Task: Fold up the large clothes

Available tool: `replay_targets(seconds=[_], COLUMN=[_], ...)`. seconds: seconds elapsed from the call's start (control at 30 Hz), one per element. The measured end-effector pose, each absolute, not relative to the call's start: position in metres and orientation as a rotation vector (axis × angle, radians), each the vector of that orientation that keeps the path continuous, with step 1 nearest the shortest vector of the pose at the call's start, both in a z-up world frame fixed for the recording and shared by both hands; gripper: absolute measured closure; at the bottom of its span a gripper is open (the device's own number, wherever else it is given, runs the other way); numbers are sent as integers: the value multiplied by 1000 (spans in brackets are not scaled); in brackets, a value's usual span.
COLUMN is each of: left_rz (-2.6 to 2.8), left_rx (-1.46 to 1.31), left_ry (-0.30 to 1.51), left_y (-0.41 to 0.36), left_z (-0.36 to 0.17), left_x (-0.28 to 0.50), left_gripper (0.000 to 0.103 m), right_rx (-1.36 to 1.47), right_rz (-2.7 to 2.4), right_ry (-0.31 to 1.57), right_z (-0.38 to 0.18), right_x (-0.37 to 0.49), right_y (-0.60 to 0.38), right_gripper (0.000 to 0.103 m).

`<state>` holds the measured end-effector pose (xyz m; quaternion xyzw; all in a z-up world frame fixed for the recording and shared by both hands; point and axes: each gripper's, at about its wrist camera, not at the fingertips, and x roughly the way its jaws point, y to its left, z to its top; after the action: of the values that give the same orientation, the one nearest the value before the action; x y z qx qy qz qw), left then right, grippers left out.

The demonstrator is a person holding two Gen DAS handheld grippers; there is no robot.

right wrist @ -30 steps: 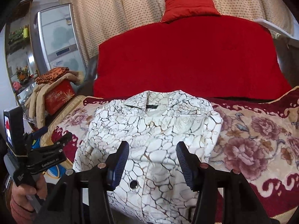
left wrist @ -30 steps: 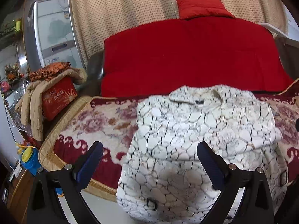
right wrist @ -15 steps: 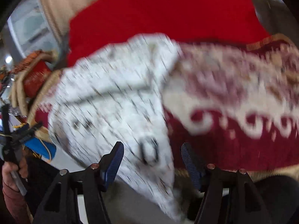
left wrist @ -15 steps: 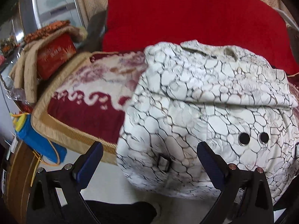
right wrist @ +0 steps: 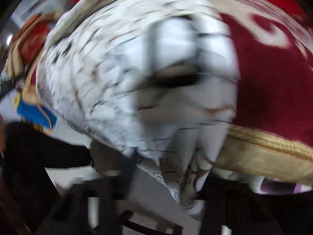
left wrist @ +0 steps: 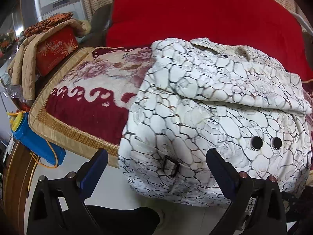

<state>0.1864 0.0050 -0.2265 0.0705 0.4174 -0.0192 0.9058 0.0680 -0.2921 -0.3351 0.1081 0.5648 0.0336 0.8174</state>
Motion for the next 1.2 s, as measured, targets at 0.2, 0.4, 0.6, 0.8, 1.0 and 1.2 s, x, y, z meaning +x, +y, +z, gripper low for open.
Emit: replay_targets(seconds=[0.2,0.4,0.6,0.8,1.0,1.2], left_rz=[21,67,88,41,35,56], left_rx=[89,9,-38,-31,-125,-364], left_ry=[861,842,829,944,1125,1150], left_y=[34,65,83,80,81,102], left_z=[-220,-206,-197,-224,-278,-326], left_x=[193,196,199,206,210,207], left_gripper=[3,3,3,3,3,3], right_rx=[292,441,578,707,733,758], right_rz=[212,452,518,376,277,290], right_ry=[1155,1024,753,708,863,897], right_z=[-301,-234,-163,-161,-222,-240], right_x=[67,86,131,207,261,268], right_y=[-274,-262,-284,-327,-335,-344], right_gripper=[92,93,94,95,95,98])
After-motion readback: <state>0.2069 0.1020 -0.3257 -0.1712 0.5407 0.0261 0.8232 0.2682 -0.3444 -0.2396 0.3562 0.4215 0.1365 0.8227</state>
